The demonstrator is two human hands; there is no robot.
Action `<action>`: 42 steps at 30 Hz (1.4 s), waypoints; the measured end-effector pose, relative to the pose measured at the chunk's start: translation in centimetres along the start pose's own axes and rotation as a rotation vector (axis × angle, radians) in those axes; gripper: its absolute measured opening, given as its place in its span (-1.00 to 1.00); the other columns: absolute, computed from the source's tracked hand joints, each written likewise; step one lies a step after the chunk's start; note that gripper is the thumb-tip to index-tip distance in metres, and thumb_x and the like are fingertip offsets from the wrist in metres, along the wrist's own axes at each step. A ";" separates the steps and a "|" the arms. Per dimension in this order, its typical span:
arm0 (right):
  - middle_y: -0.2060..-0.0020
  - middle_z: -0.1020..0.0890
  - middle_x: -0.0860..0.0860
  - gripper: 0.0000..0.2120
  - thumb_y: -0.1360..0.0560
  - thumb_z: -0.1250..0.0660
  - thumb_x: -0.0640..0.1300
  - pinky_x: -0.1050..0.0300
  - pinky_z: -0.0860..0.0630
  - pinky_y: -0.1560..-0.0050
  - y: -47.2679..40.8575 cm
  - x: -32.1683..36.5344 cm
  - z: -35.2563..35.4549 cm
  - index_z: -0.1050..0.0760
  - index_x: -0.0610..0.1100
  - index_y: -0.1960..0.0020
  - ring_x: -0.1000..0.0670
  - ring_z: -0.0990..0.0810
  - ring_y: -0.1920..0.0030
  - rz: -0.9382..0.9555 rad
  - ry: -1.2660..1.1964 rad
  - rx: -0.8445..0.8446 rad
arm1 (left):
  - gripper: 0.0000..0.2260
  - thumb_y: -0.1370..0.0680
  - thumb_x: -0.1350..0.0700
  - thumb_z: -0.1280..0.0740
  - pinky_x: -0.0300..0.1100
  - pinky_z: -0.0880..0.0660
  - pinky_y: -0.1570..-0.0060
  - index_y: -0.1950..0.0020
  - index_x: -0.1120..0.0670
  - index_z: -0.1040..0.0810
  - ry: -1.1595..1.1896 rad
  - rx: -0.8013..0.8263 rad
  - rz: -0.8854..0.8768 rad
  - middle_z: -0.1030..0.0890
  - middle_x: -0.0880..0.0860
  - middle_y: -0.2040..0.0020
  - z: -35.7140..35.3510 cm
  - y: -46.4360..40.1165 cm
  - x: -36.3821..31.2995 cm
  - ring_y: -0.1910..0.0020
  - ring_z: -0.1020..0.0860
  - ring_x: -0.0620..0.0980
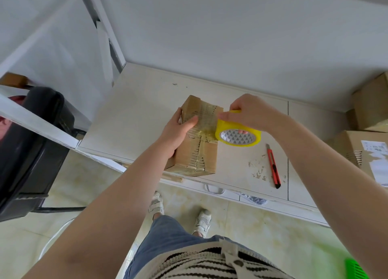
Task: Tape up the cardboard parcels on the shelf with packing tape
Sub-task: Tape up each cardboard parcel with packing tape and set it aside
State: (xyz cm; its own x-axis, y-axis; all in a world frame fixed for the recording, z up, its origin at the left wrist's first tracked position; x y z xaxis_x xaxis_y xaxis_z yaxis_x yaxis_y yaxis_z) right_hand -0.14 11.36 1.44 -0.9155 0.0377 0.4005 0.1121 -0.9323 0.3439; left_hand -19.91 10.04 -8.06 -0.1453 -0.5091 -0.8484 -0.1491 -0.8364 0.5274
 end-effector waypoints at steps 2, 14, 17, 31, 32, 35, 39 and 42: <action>0.41 -0.51 -0.09 -0.40 -0.41 -0.31 0.38 0.10 -0.36 0.30 -0.2 -0.5 -0.9 -0.50 -0.20 0.30 -0.06 -0.49 0.35 -0.038 0.028 0.022 | -0.32 -0.47 -0.20 -0.45 0.08 -0.59 -0.10 -0.53 -0.18 -0.27 0.053 0.011 0.055 -0.57 0.01 -0.30 0.5 0.1 1.0 -0.12 -0.64 0.05; 0.42 -0.42 -0.02 -0.48 -0.41 -0.39 0.30 0.12 -0.30 0.32 -0.7 -3.1 -5.1 -0.38 -0.12 0.38 -0.02 -0.42 0.38 -0.108 -0.084 0.107 | -0.32 -0.53 -0.23 -0.35 0.08 -0.44 -0.33 -0.57 -0.05 -0.21 -0.434 0.014 -0.088 -0.49 -0.01 -0.41 0.7 0.0 0.2 -0.31 -0.51 0.01; 0.41 -0.46 -0.02 -0.49 -0.42 -0.39 0.30 0.12 -0.33 0.30 -0.3 -3.7 -5.2 -0.42 -0.13 0.36 -0.02 -0.45 0.36 -0.122 -0.078 0.095 | -0.10 -0.30 -0.44 -0.41 0.00 -0.49 -0.23 -0.52 -0.08 -0.24 -0.410 0.019 -0.023 -0.56 -0.08 -0.30 -0.8 0.4 0.6 -0.14 -0.59 -0.07; 0.29 -0.56 -0.08 -0.42 -0.42 -0.36 0.33 0.11 -0.39 0.26 -0.2 -3.3 -6.0 -0.59 -0.24 0.14 -0.03 -0.52 0.29 -0.133 -0.131 0.077 | -0.57 -0.55 0.07 -0.41 -0.24 -0.45 -0.07 -0.38 -0.03 -0.38 -0.261 0.231 -0.067 -0.60 -0.12 -0.15 -1.0 1.1 0.1 -0.10 -0.56 -0.20; 0.33 -0.52 -0.07 -0.42 -0.43 -0.35 0.33 0.12 -0.37 0.27 0.0 -3.2 -5.7 -0.59 -0.25 0.16 -0.03 -0.49 0.32 -0.125 -0.141 0.085 | -0.58 -0.55 0.07 -0.41 -0.25 -0.46 -0.04 -0.38 -0.02 -0.39 -0.240 0.222 -0.056 -0.60 -0.11 -0.14 -1.0 1.2 0.2 -0.09 -0.57 -0.19; 0.35 -0.49 -0.10 -0.51 -0.51 -0.33 0.21 0.11 -0.35 0.24 0.8 -3.0 -3.6 -0.60 -0.24 0.19 -0.03 -0.43 0.33 -0.083 -0.250 0.081 | -0.45 -0.46 -0.04 -0.47 0.03 -0.51 -0.21 -0.40 0.01 -0.39 -0.086 0.206 0.022 -0.62 0.00 -0.20 -1.3 1.2 1.1 -0.16 -0.61 -0.01; 0.39 -0.39 -0.08 -0.61 -0.56 -0.32 0.05 0.10 -0.27 0.27 1.0 -2.1 -0.9 -0.47 -0.17 0.35 -0.04 -0.36 0.34 -0.030 -0.181 0.076 | -0.30 -0.45 -0.07 -0.47 0.02 -0.58 -0.07 -0.49 0.03 -0.23 -0.025 0.149 0.044 -0.57 0.10 -0.26 -1.9 1.0 1.1 -0.09 -0.62 0.02; 0.42 -0.35 -0.07 -0.53 -0.54 -0.31 0.10 0.09 -0.26 0.29 0.4 -2.0 -0.7 -0.44 -0.24 0.36 -0.05 -0.35 0.35 -0.041 -0.105 0.045 | -0.19 -0.55 -0.01 -0.43 0.03 -0.45 -0.23 -0.60 -0.04 0.06 -0.327 0.053 -0.089 -0.46 0.05 -0.35 -1.8 0.3 -1.2 -0.25 -0.51 0.07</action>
State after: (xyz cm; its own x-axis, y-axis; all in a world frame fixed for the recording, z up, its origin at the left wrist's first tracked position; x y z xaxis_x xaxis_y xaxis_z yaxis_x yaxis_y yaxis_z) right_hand 1.44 10.65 0.22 -0.8743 0.1155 0.4715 0.0945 -0.9122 0.3987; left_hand -18.01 10.06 -6.99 -0.4344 -0.3354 -0.8359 -0.2250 -0.8582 0.4613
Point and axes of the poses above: each hand's wrist, its own y-axis away from the middle knuckle, its own z-axis out of the back of the hand, x = y × z, the point moved 8 cm from there along -y, towards the middle knuckle
